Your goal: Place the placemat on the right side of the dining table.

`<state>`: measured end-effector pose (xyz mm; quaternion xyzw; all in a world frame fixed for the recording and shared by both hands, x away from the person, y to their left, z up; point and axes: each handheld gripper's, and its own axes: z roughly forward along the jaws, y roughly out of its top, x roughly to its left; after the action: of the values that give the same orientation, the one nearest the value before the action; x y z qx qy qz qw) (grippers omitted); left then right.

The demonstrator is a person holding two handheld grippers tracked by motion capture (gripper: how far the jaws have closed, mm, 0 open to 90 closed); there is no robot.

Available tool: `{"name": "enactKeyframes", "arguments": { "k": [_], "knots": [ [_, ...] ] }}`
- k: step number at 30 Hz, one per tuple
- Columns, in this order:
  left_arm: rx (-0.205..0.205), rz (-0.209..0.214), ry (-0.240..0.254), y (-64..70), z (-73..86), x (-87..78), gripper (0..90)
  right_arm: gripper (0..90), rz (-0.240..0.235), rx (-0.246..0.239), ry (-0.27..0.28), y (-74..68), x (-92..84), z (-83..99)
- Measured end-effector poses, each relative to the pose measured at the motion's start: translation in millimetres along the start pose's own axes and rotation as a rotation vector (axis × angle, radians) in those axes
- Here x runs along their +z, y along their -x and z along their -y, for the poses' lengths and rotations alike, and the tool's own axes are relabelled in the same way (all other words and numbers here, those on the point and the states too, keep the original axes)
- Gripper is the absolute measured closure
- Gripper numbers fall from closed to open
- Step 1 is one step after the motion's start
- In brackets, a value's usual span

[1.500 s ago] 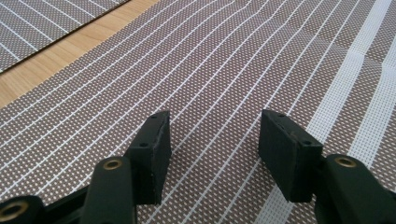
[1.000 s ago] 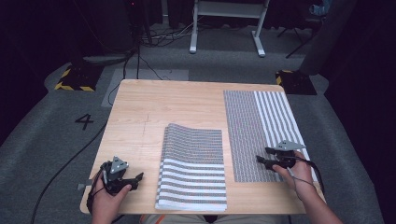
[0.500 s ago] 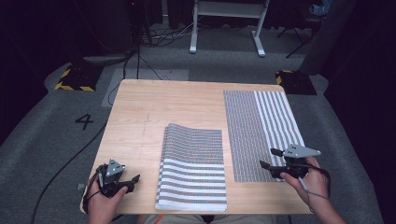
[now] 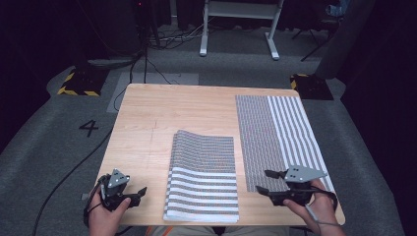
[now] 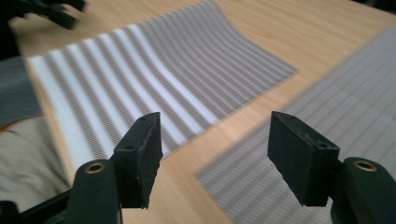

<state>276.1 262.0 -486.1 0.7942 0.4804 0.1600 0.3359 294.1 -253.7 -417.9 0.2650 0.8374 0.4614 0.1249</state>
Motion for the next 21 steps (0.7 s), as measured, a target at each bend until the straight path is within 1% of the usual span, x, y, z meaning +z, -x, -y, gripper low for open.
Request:
{"name": "enactKeyframes", "arguments": {
  "k": [1,2,3,4,6,7,8,9,10,11,12,13,15,16,17,19,20,21],
  "knots": [
    [0.003,0.007,-0.011,-0.2,-0.2,2.4,22.0,35.5,-0.03,-0.003,0.001,-6.0,7.2,-1.6],
    [0.006,0.005,-0.011,-0.2,0.0,3.8,21.8,35.5,-0.044,-0.008,0.0,-9.3,11.6,-2.5],
    [0.01,0.008,-0.02,-0.6,0.0,5.0,21.8,35.5,-0.055,-0.016,-0.001,-13.6,17.7,-3.4],
    [0.01,0.008,-0.02,-0.6,0.0,5.0,21.7,35.5,-0.055,-0.016,-0.001,-13.6,17.7,-3.4],
    [0.015,0.015,-0.025,-1.2,1.1,8.6,21.6,35.4,-0.079,-0.04,-0.012,-21.9,31.7,-4.4],
    [0.022,0.012,-0.033,-1.7,2.1,11.6,21.4,35.3,-0.093,-0.057,-0.024,-29.8,44.5,-5.2],
    [0.028,0.018,-0.034,-1.8,3.2,14.6,21.2,35.1,-0.097,-0.06,-0.031,-33.0,49.2,-5.7],
    [0.041,0.011,-0.027,-2.6,3.3,15.6,19.9,35.1,-0.106,-0.069,-0.038,-38.0,58.1,-6.6],
    [0.041,0.011,-0.027,-2.6,3.3,15.6,18.2,35.1,-0.106,-0.069,-0.038,-38.0,58.1,-6.6],
    [0.041,0.0,-0.014,-3.7,3.5,18.5,16.5,35.1,-0.127,-0.073,-0.056,-47.2,72.6,-8.8],
    [0.041,0.0,-0.014,-3.7,3.5,18.5,16.1,35.1,-0.127,-0.073,-0.056,-47.2,72.6,-8.8],
    [0.038,-0.006,-0.005,-4.1,3.3,20.2,15.7,34.6,-0.14,-0.096,-0.054,-58.6,85.9,-12.8],
    [0.04,-0.005,-0.004,-4.2,3.0,20.6,15.4,34.0,-0.147,-0.107,-0.049,-67.4,96.6,-15.2],
    [0.04,-0.005,-0.004,-4.2,3.0,20.6,15.4,34.0,-0.147,-0.107,-0.049,-67.4,96.6,-15.2],
    [0.04,-0.005,-0.004,-4.2,3.0,20.6,15.4,34.0,-0.169,-0.098,-0.048,-72.7,107.9,-14.0],
    [0.037,-0.005,-0.003,-4.1,3.0,20.7,15.4,34.0,-0.171,-0.092,-0.053,-73.0,110.6,-12.7],
    [0.04,-0.004,-0.006,-4.4,2.9,20.5,15.3,34.0,-0.165,-0.091,-0.065,-70.3,116.6,-7.2],
    [0.037,-0.003,-0.005,-4.3,2.8,21.0,15.2,34.0,-0.161,-0.089,-0.069,-68.9,117.8,-5.1]
  ]
}}
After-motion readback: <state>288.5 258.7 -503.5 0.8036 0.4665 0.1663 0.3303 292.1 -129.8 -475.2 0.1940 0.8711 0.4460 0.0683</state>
